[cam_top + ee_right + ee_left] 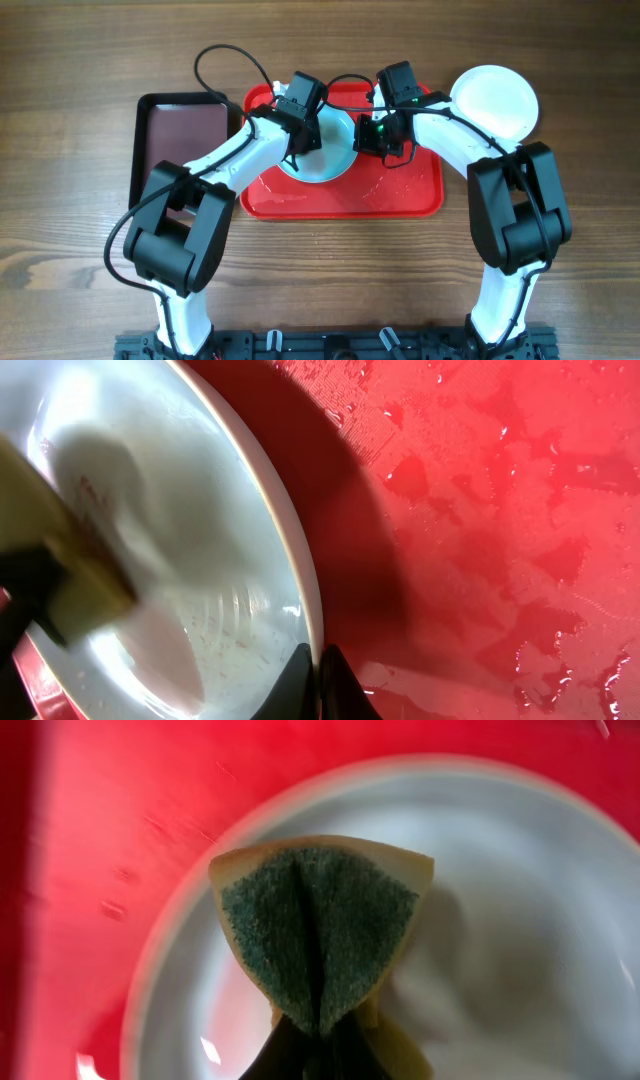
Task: Clean dirty plates on tray and stack at the side
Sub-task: 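Scrub the held plate with the sponge in the left gripper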
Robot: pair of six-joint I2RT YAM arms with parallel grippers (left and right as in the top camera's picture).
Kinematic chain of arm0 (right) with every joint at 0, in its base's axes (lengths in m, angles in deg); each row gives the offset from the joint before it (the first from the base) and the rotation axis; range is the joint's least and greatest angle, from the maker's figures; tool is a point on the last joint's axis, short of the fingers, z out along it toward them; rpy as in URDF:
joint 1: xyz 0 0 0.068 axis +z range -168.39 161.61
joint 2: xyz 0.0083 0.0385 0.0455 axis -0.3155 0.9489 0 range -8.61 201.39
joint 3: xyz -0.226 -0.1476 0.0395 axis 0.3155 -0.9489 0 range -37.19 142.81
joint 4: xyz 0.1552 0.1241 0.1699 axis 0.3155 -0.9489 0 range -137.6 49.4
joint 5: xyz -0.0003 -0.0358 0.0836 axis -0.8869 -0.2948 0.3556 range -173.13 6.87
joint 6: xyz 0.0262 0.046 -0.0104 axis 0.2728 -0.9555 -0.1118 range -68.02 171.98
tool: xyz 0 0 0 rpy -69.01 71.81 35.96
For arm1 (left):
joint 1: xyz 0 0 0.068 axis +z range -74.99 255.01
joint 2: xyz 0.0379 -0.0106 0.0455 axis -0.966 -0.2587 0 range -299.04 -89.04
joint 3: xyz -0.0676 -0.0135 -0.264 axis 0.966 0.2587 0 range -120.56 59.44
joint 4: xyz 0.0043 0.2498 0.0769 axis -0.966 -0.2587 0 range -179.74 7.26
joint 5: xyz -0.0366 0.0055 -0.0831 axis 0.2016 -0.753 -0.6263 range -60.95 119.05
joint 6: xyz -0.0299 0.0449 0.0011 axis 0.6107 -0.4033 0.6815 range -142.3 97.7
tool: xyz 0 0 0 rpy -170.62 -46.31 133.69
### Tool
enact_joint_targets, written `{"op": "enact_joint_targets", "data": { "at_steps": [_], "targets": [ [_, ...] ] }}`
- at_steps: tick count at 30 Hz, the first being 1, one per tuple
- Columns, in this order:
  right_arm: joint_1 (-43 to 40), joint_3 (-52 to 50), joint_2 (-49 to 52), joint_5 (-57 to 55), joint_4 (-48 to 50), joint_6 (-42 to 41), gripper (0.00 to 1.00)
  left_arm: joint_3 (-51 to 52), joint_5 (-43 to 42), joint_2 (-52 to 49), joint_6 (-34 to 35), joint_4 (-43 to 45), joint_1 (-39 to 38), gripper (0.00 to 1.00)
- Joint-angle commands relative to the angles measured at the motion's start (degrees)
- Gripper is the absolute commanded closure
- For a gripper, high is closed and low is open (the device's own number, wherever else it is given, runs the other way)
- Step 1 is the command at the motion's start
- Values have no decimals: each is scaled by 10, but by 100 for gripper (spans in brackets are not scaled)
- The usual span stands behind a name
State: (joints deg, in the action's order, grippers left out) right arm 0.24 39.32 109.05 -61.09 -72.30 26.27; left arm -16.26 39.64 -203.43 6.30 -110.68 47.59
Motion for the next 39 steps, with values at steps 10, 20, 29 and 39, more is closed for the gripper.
{"op": "enact_joint_targets", "data": {
  "at_steps": [10, 20, 29, 39],
  "targets": [
    [2, -1, 5, 7, -16, -2, 96, 3, -327, -8, -75, -53, 30, 96],
    [14, -1, 5, 16, -31, 2, 96, 2, -292, -8, -54, -20, 42, 96],
    [14, -1, 5, 15, -32, 2, 96, 2, -137, -8, -37, -62, 59, 96],
    [14, -1, 5, 16, -32, 2, 96, 2, -395, -8, -231, -160, 58, 96]
  ]
}}
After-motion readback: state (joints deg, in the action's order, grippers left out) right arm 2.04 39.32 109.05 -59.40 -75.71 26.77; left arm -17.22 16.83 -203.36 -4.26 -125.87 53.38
